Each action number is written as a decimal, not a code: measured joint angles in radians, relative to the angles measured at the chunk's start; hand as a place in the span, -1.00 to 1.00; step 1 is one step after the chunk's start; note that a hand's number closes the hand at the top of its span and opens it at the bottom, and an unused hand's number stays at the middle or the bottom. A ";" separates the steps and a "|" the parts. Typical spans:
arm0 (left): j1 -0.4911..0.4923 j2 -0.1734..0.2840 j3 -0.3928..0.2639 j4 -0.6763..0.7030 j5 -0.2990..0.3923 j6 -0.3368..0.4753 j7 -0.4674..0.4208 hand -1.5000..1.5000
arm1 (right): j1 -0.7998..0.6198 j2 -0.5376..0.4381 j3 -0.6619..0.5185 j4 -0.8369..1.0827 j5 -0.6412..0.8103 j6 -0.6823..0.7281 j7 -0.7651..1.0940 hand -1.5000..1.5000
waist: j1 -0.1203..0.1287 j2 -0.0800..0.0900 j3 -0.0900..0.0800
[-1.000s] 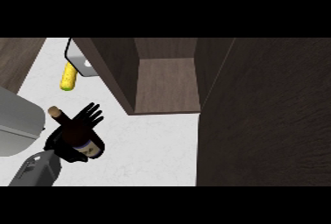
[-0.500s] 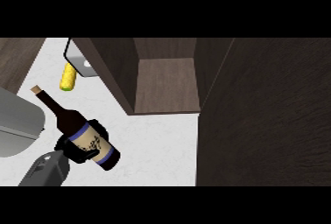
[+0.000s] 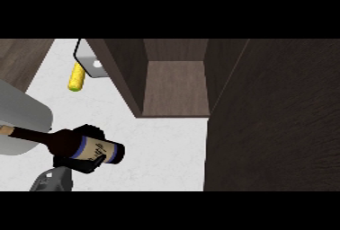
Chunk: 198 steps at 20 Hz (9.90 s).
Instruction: Pick up the wine, place it into the cabinet and close the cabinet
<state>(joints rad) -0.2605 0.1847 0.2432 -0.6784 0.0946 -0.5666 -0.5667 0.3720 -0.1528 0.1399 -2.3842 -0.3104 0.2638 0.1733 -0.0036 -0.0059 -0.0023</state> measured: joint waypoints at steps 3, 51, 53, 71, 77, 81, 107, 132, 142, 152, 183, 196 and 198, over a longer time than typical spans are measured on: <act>0.043 -0.036 0.005 -0.068 -0.040 0.158 -0.090 1.00 | 0.010 -0.008 -0.008 -0.002 0.000 0.003 -0.002 -1.00 | 0.002 -0.001 0.001; -0.050 -0.108 -0.570 -0.470 -0.194 1.222 0.487 1.00 | -0.009 -0.017 -0.082 0.008 -0.034 0.066 0.009 -1.00 | -0.025 -0.012 0.013; -0.050 -0.105 -0.578 -0.463 -0.214 1.248 0.489 1.00 | -0.006 -0.017 -0.079 0.010 -0.037 0.075 0.003 -1.00 | -0.031 -0.013 0.014; -0.039 -0.118 -0.602 -0.447 -0.288 1.417 0.527 1.00 | 0.007 -0.010 -0.049 0.021 -0.055 0.112 -0.025 -1.00 | -0.074 -0.009 0.018; -0.035 -0.133 -0.592 -0.450 -0.275 1.464 0.521 1.00 | 0.003 -0.009 -0.040 0.023 -0.060 0.114 -0.027 -1.00 | -0.083 -0.005 0.017; -0.038 -0.143 -0.589 -0.444 -0.275 1.500 0.521 1.00 | 0.005 -0.017 -0.045 0.025 -0.064 0.123 -0.029 -1.00 | -0.089 -0.003 0.016; -0.564 -0.176 -0.632 0.054 -0.460 1.429 0.825 1.00 | 0.013 -0.038 -0.073 0.032 -0.094 0.155 -0.046 -1.00 | -0.123 0.029 0.003; -0.783 -0.184 -0.571 0.401 -0.372 1.473 0.716 -1.00 | 0.038 -0.064 -0.089 0.035 -0.132 0.194 -0.068 -1.00 | -0.123 0.042 -0.001; -0.712 -0.185 -0.486 0.281 -0.200 1.469 0.457 -1.00 | 0.036 -0.066 -0.078 0.033 -0.142 0.174 -0.057 -1.00 | -0.100 0.033 -0.002; -0.664 -0.184 -0.463 0.143 0.031 1.479 0.275 -1.00 | 0.050 -0.063 -0.051 0.025 -0.147 0.146 -0.048 -1.00 | -0.073 0.019 -0.001; -0.094 -0.033 -0.819 -0.807 0.164 1.336 0.353 -1.00 | 0.044 -0.074 0.003 0.008 -0.103 0.009 -0.032 -1.00 | 0.009 -0.003 0.002; 0.245 0.196 -0.777 -1.164 0.254 1.117 0.306 -1.00 | 0.067 -0.170 0.009 0.002 -0.085 0.085 -0.023 1.00 | 0.003 0.000 0.001; 0.281 0.221 -0.775 -1.195 0.270 1.077 0.296 1.00 | 0.064 -0.205 0.010 0.005 -0.082 0.130 -0.028 1.00 | 0.003 0.000 0.001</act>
<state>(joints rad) 0.0208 0.4057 -0.5316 -1.8736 0.3649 0.5108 -0.2704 0.4360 -0.3574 0.1495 -2.3788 -0.3926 0.3937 0.1454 -0.0007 -0.0057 -0.0011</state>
